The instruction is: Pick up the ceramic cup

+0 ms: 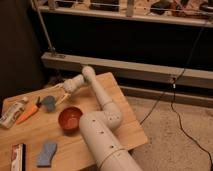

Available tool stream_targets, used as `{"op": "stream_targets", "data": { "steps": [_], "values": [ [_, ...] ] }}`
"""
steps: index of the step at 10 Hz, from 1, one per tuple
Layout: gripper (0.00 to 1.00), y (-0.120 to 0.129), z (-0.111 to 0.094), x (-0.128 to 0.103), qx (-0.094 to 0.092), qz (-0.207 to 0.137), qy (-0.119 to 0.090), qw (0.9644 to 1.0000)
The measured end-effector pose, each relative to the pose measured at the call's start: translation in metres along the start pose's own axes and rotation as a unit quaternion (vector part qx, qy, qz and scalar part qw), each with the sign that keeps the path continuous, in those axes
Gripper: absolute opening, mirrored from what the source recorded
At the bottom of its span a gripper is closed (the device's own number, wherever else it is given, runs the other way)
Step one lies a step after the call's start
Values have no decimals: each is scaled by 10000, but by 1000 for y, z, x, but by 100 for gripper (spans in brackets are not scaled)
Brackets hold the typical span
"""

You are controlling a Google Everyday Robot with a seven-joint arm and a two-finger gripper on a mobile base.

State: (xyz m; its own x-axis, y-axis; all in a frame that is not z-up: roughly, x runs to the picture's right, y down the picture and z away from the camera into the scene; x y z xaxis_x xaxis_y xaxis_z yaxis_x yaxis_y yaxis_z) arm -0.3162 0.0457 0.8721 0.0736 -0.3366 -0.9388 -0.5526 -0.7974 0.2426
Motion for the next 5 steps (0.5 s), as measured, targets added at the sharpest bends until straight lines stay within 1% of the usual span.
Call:
{"op": "stream_targets", "data": {
  "steps": [5],
  "values": [
    [65, -3, 8, -2, 151, 78, -53, 9998]
  ]
}}
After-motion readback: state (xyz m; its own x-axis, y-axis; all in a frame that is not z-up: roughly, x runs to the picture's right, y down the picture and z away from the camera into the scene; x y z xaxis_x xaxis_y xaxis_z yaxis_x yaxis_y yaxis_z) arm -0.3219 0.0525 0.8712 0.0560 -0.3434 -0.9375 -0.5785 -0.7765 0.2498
